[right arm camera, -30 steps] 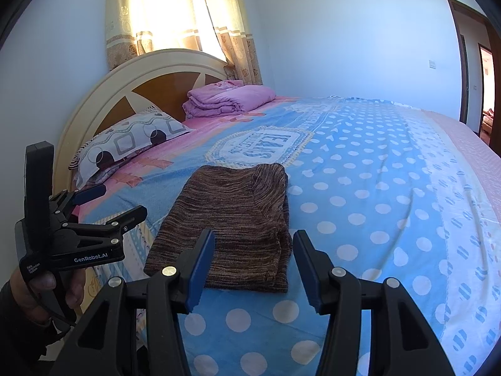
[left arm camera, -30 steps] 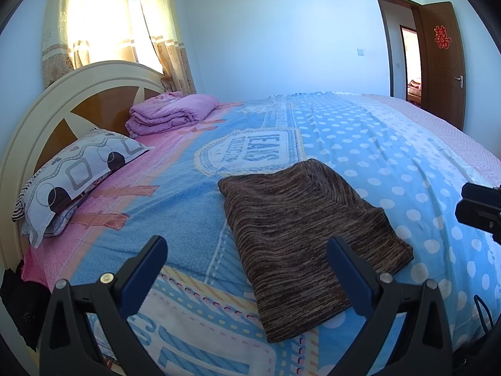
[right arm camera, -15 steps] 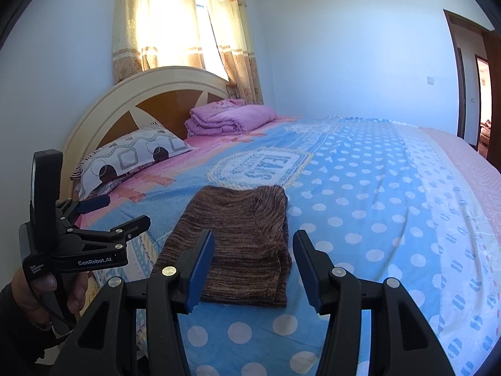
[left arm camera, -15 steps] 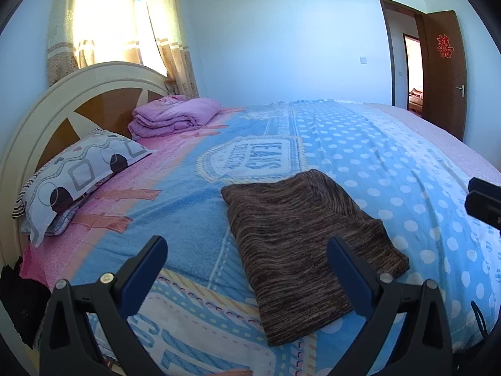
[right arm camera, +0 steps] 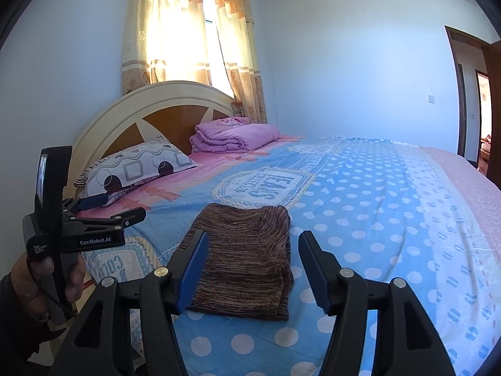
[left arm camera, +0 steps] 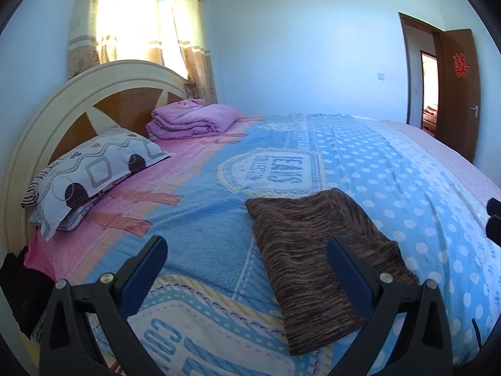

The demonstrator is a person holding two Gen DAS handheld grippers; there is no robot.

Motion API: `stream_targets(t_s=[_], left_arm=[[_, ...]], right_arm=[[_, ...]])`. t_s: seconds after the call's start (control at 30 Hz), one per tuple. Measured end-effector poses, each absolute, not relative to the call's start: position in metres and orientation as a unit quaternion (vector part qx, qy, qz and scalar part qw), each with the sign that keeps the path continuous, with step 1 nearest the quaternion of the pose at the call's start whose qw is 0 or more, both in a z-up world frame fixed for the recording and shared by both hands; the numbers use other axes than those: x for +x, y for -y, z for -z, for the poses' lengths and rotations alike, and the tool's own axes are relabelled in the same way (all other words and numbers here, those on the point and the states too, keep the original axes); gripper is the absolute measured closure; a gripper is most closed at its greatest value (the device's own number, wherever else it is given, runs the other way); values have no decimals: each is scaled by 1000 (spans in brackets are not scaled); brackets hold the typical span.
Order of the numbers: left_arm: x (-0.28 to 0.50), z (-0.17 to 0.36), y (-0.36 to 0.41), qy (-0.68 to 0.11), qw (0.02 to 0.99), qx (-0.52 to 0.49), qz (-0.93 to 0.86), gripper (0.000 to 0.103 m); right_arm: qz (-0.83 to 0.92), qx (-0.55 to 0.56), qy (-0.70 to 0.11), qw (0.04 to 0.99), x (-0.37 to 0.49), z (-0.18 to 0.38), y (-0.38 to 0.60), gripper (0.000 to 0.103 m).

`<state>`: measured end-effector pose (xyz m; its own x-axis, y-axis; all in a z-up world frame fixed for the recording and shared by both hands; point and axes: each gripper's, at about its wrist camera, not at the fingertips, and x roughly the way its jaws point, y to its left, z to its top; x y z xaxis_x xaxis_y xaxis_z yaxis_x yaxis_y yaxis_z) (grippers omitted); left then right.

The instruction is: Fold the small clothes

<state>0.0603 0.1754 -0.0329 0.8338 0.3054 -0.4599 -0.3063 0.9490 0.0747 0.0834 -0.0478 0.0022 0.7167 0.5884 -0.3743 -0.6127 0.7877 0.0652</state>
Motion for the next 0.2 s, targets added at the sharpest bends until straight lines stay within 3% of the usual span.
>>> stream_targets(t_s=[0.2], left_arm=[[61, 38, -183, -244, 955, -7, -166, 0]], right_arm=[[-326, -36, -199, 923, 83, 1, 46, 42]])
